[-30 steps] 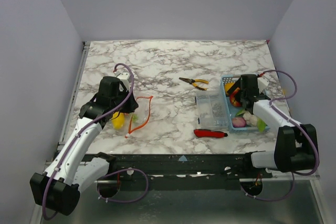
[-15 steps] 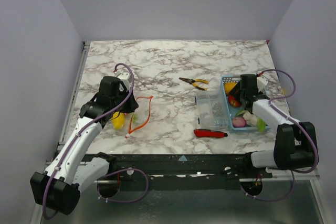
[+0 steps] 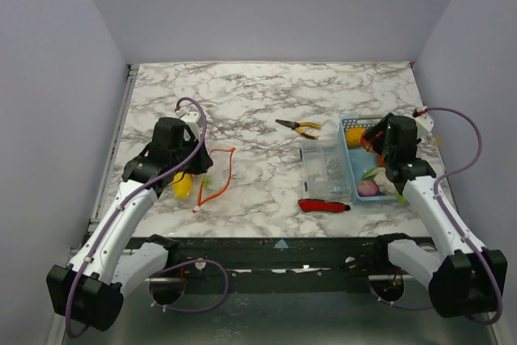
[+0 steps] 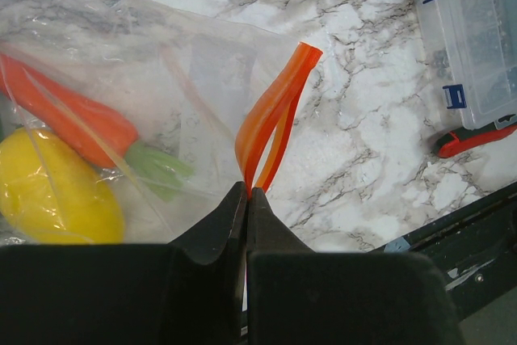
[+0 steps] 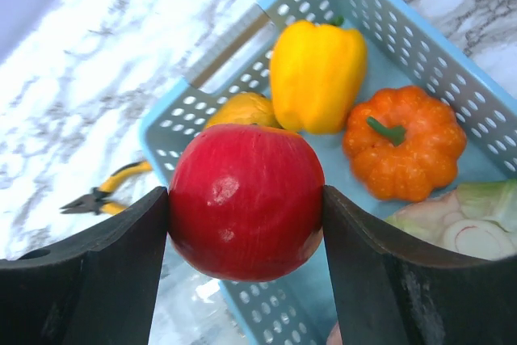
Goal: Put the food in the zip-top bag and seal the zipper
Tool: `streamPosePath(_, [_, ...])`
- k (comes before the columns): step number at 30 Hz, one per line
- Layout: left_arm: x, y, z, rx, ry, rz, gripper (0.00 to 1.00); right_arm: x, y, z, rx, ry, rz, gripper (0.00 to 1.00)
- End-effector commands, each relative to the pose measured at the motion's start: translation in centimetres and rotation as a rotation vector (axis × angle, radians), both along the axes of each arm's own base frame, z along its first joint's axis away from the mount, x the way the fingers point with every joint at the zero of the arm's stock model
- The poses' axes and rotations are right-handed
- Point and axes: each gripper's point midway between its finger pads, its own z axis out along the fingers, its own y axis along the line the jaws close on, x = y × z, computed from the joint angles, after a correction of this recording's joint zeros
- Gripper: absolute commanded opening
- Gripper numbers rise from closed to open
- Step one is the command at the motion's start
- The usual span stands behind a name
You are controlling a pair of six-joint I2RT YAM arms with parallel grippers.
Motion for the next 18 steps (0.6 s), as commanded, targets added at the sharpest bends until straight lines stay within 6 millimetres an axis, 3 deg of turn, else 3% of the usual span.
streamPosePath(1, [-0.1,-0.5,0.7,-0.024,-0.018,-0.019,0.00,-1.0,1.2,2.7,0.036,-0.091,0.080,0.15])
streamPosePath(5, [-0.2,-0.6,0.8,-0.028,-0.018,-0.023,0.00,-0.9,5.3,5.6,0.124,-0.231,0.300,0.11])
streamPosePath(10, [-0.2,-0.6,0.8,-0.031,-0.020,-0.025,0.00,-1.7,13.0,8.5,0.332,-0.350,0.711,0.08])
streamPosePath(14, [-0.2,-0.6,0.9,-0.030,-0.024,-0.024,0.00,-3.7,18.7,9.6,0.453,-0.394,0.951,0.04])
streamPosePath(18, [-0.2,-0.5,0.8,-0.027,-0.022,-0.021,0.00,-6.2,24.9,8.7,0.435,-0.380,1.098,0.04])
